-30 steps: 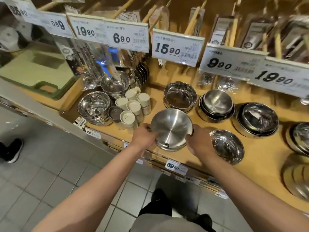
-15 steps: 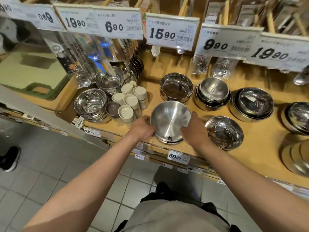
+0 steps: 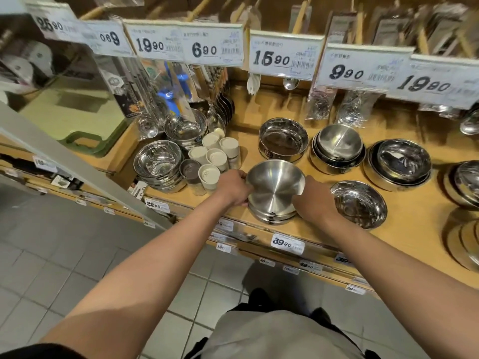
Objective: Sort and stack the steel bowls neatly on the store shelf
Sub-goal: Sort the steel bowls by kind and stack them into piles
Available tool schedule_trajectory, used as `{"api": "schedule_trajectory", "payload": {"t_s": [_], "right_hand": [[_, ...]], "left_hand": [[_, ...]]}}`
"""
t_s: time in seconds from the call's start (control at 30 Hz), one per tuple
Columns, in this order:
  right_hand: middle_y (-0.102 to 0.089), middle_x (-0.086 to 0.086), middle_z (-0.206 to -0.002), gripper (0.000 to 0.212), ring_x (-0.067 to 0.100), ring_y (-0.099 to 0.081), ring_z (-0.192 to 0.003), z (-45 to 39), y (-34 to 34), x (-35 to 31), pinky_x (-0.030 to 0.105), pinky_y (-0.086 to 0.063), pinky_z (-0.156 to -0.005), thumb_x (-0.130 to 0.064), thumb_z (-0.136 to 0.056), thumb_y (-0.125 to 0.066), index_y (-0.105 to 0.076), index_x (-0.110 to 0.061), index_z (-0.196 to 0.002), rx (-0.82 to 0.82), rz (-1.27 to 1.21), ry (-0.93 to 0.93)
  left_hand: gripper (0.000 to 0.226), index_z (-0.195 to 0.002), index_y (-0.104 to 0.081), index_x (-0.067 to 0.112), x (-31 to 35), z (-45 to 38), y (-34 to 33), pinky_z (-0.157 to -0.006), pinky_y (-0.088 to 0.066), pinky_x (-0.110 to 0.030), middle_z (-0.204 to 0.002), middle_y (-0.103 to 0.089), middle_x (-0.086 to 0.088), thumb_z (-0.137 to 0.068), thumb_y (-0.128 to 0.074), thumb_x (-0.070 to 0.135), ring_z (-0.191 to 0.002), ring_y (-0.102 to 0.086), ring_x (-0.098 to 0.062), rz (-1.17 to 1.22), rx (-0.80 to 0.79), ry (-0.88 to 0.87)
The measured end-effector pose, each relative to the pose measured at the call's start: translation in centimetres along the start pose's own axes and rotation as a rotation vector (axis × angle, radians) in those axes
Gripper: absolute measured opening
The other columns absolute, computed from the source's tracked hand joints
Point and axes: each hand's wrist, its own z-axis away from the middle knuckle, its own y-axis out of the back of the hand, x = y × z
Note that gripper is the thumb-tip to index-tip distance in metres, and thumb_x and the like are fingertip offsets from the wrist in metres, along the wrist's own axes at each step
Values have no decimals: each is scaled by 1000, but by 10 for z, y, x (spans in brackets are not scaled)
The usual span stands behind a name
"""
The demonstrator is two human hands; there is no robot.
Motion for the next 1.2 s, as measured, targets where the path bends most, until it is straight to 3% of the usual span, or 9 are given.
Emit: {"api": "schedule_trajectory", "payload": {"t_s": [0.13,0.3,0.4,0.57,0.7,0.87,1.03,1.13,1.2], "right_hand": [[-62,23,-123,43,40,-59,-112,1,-3,5,32,-37,-73,-19,-93,-60,-53,6,-127,-8,-32,6],[-63,23,-121,46,39,-61,-109,3,-5,7,32,-38,-72,-19,-91,-65,-52,3,-129,17,-114,-14],[-64,21,-122,47,38,-62,-109,5,-7,10,31,-39,-74,-19,-91,-66,-52,1,-131,16,-138,-3],[-65,19,-120,47,37,-62,-107,8,-8,12,32,-40,-73,-18,-91,-65,-50,-2,-133,21,-176,4],[-65,18,-119,47,37,-62,-105,10,-8,13,32,-40,-72,-16,-91,-62,-50,-4,-134,25,-200,-3],[-65,19,-118,44,37,-63,-102,11,-11,14,34,-44,-72,-16,-92,-62,-51,-2,-132,38,-222,-14],[-64,19,-118,43,37,-63,-104,17,-5,12,35,-47,-73,-18,-94,-60,-50,-2,-133,7,-225,-8],[-65,11,-102,28,33,-64,-94,30,6,15,33,-46,-67,-18,-94,-59,-54,-5,-118,28,-226,60],[-59,-3,-85,12,18,-59,-77,43,17,25,23,-39,-58,-17,-92,-59,-54,-16,-103,106,-260,100]], "left_hand": [[38,-132,-64,5,2,1,3,-73,-65,-45,-93,-72,-16,-95,-63,16,-72,-77,-33,-54,24,-55],[30,-122,-71,9,1,1,4,-80,-63,-41,-103,-77,-20,-99,-57,24,-76,-77,-30,-122,55,-123],[29,-120,-73,12,1,2,4,-85,-57,-31,-106,-78,-16,-101,-55,26,-92,-75,-30,-183,97,-156],[29,-118,-73,10,2,2,4,-86,-60,-41,-107,-77,-17,-99,-60,27,-94,-74,-31,-119,100,-110],[25,-110,-76,12,0,4,3,-80,-48,-22,-98,-78,-14,-97,-60,25,-96,-71,-27,-152,140,-91],[26,-87,-79,6,-2,8,2,-74,-54,-31,-78,-75,-11,-93,-58,20,-81,-70,-27,-146,130,-44],[29,-97,-77,2,-6,13,2,-87,-59,-42,-89,-77,-18,-97,-59,24,-90,-74,-33,-54,87,-29],[35,-111,-75,5,-9,20,7,-91,-56,-39,-102,-76,-16,-100,-58,33,-100,-70,-33,-79,106,-51],[32,-106,-73,6,-7,27,11,-83,-51,-34,-99,-76,-14,-100,-59,34,-98,-68,-32,-89,169,-103]]}}
